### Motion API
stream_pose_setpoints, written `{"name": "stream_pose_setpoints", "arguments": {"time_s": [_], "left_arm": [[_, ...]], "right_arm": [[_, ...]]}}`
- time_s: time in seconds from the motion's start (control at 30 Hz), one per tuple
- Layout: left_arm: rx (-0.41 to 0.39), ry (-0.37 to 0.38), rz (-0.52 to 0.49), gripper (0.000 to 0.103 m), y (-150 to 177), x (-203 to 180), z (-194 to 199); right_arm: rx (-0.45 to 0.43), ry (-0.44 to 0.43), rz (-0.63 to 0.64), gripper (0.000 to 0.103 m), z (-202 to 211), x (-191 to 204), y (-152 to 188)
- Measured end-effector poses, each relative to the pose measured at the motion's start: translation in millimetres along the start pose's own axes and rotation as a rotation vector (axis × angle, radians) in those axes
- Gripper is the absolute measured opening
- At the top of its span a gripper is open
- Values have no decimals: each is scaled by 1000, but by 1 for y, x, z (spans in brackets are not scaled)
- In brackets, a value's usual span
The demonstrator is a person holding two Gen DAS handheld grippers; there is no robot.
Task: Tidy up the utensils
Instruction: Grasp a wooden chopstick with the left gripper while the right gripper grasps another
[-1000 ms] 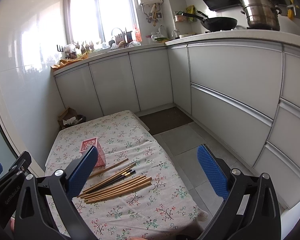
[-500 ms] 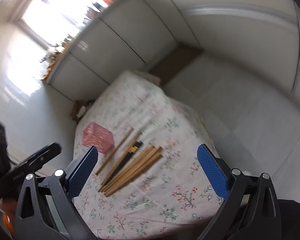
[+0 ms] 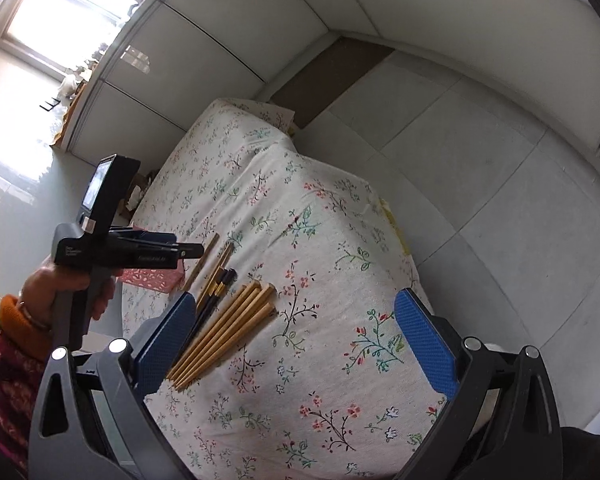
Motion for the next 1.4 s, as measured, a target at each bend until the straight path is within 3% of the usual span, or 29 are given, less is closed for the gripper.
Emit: {"name": "stream_pose_setpoints", "arguments": {"time_s": [0.1, 0.23, 0.33, 0.43, 0.57, 0.67, 0.8, 0.9, 1.03, 1.1, 1.23, 1.4], "left_arm": [[18, 11, -13, 53, -1, 2, -9], [59, 40, -14, 35, 2, 3, -25], [45, 90, 14, 31, 3, 8, -26], [24, 136, 36, 15, 7, 11, -24], [-53, 83, 70, 9, 18, 4, -19], [-139, 86, 130, 8, 47, -8, -4], [-359, 73, 198, 8, 103, -4, 53], [-509, 87, 241, 8, 150, -6, 106], [-688, 59, 289, 8, 198, -4, 163], [-765, 45, 316, 6, 238, -7, 192], [-859, 18, 319, 4, 266, -19, 213], [-994, 19, 335, 4, 284, -20, 235]], "right_arm": [[36, 3, -12, 97, -7, -1, 3], [25, 18, -7, 97, -6, -1, 2], [23, 26, -13, 97, -5, -3, 2], [30, 38, -11, 97, -7, -4, 2], [-17, 104, 17, 97, -2, -4, 0], [-36, 165, 56, 97, -3, 1, 1], [0, 208, 116, 97, -19, 19, 3], [109, 228, 130, 96, -56, 45, -1], [332, 221, 39, 73, -125, 84, -6], [391, 249, 12, 66, -151, 95, -5], [370, 355, 18, 59, -176, 109, -12], [363, 403, -6, 48, -194, 121, -13]]}}
Point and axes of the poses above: each gripper's, at about its wrist camera, not at the fingertips, and z roughly against the way its jaws point, x to its left, y to its underside, the point moved 5 cm from there along -z, roughly the way its jaws point, and after that the axes turned 4 degrees about -z, right-handed, at the moved point
